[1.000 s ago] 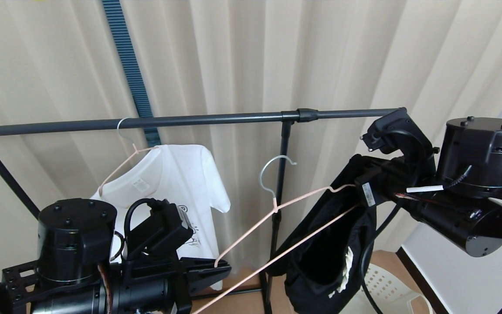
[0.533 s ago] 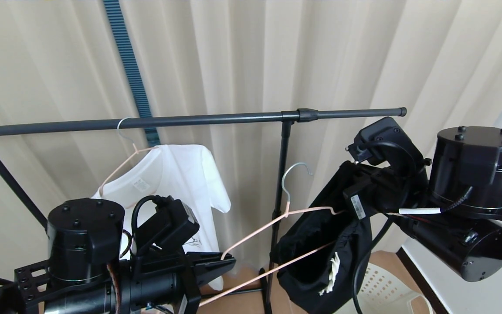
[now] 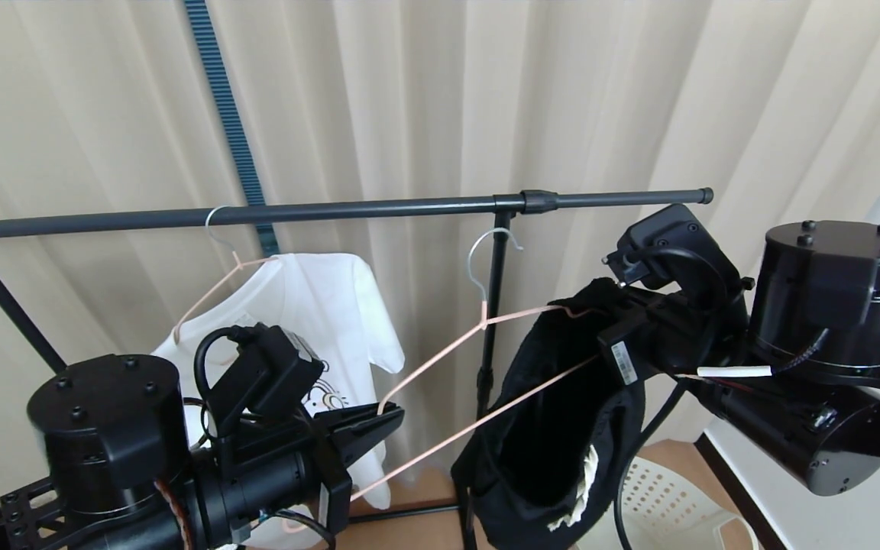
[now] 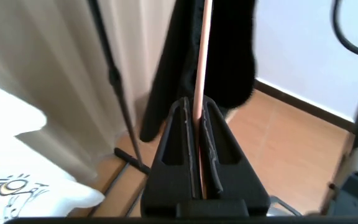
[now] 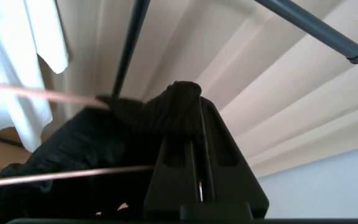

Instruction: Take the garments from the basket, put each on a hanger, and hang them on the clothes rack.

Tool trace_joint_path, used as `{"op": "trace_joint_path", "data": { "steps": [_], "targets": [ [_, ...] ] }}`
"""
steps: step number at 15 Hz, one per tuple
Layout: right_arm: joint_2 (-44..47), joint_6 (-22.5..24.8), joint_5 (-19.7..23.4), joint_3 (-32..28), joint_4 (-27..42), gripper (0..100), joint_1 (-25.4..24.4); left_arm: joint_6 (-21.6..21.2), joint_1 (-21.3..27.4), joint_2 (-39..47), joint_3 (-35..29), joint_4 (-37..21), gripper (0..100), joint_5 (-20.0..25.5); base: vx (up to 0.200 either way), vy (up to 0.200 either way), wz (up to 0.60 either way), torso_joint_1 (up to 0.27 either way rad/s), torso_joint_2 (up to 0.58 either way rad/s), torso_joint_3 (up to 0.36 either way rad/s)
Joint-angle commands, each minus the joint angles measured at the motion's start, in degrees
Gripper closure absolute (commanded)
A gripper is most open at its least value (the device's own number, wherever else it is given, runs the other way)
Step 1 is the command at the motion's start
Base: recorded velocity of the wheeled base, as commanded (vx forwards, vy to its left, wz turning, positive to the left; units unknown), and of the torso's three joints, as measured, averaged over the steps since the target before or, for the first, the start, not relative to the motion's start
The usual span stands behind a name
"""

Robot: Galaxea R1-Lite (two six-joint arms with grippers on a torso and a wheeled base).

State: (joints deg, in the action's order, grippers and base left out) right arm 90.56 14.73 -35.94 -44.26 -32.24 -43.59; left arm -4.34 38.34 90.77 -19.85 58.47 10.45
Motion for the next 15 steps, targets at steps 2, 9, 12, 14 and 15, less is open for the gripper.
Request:
{"op": "trace_joint_path", "data": {
  "steps": [2, 9, 12, 14, 15],
  "targets": [
    [0.32, -0.05, -0.01, -0.21, -0.01, 100, 0.0, 0.56, 0.95, 0.37, 0.77, 1.21, 100, -0.87, 0.0, 0.0, 0.0, 0.0, 0.0, 0.0],
    [1.55, -3.3, -1.42, -0.65, 0.16, 100, -5.89, 0.47, 3.76, 4.06, 0.86, 7.45, 100, -4.12, 0.0, 0.0, 0.0, 0.0, 0.0, 0.0],
    [3.57, -7.61, -2.29, -2.58, 0.16, 100, -9.49, 0.21, 4.64, 3.97, 0.95, 7.54, 100, -3.94, 0.0, 0.0, 0.0, 0.0, 0.0, 0.0],
    [3.65, -9.19, -2.47, -2.93, 0.16, 100, -11.95, 0.21, 4.9, 3.97, 1.21, 8.42, 100, -3.86, 0.0, 0.0, 0.0, 0.0, 0.0, 0.0],
    [3.57, -9.89, -2.47, -3.02, 0.16, 100, -13.18, 0.21, 4.9, 4.06, 1.57, 9.12, 100, -3.77, 0.0, 0.0, 0.0, 0.0, 0.0, 0.0]
  ]
}}
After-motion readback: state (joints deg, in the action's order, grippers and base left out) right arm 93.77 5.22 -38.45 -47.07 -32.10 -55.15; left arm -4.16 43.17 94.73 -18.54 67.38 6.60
